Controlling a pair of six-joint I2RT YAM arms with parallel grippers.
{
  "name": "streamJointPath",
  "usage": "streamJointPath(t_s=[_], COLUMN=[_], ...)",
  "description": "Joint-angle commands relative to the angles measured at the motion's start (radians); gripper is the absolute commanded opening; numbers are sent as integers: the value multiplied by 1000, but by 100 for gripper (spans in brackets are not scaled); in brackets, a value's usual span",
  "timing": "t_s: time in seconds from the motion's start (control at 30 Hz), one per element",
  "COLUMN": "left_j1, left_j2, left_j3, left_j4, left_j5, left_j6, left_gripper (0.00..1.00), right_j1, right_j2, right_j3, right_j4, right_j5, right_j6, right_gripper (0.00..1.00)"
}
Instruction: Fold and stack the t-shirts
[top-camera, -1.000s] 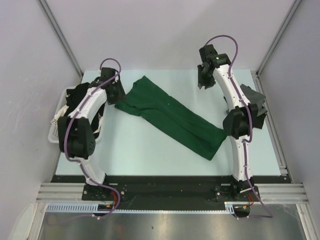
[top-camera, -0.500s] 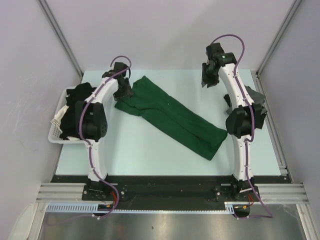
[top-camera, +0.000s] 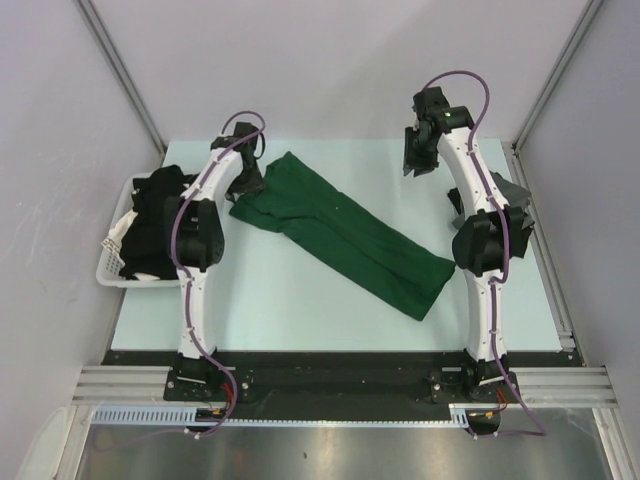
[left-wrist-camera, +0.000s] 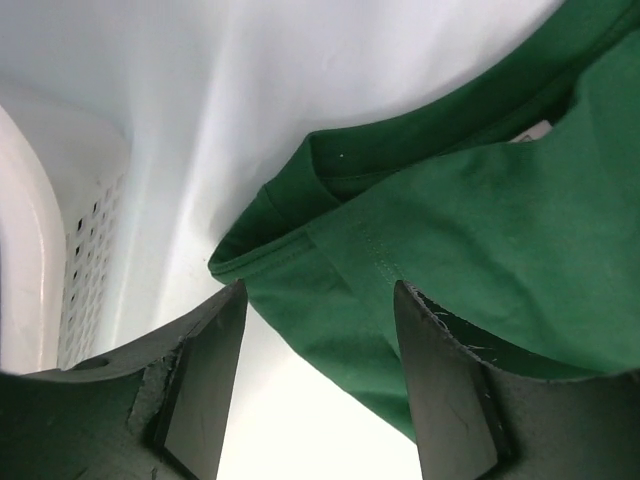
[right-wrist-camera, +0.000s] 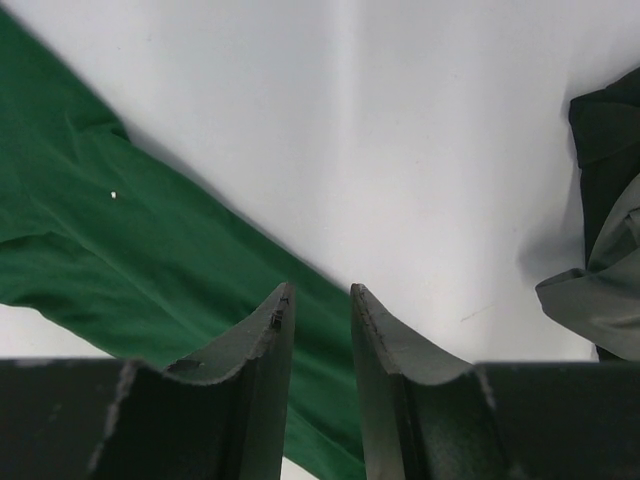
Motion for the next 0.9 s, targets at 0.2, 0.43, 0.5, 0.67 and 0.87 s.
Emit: streamJointPath(t_s=[0.2, 0.43, 0.5, 0.67, 0.87], left_j1=[14, 14, 14, 14, 14], left_j2=[38, 40, 44, 66, 69], left_j3=[26, 9, 9, 0, -56], left_j4=[-42, -25, -18, -8, 38], left_j5=[-15, 16, 22, 40, 83], left_j6=[-38, -61, -62, -67, -87], left_gripper=[67, 62, 62, 61, 61], right_j1=[-5, -15, -16, -18, -19], right_j2=[-107, -142, -157, -188, -229], right_j3=[-105, -142, -154, -197, -232], right_j4=[44, 48, 44, 44, 43], right_j5=[10, 18, 18, 21, 48], right_j6=[-6, -6, -9, -9, -17], right_gripper=[34, 34, 34, 33, 34])
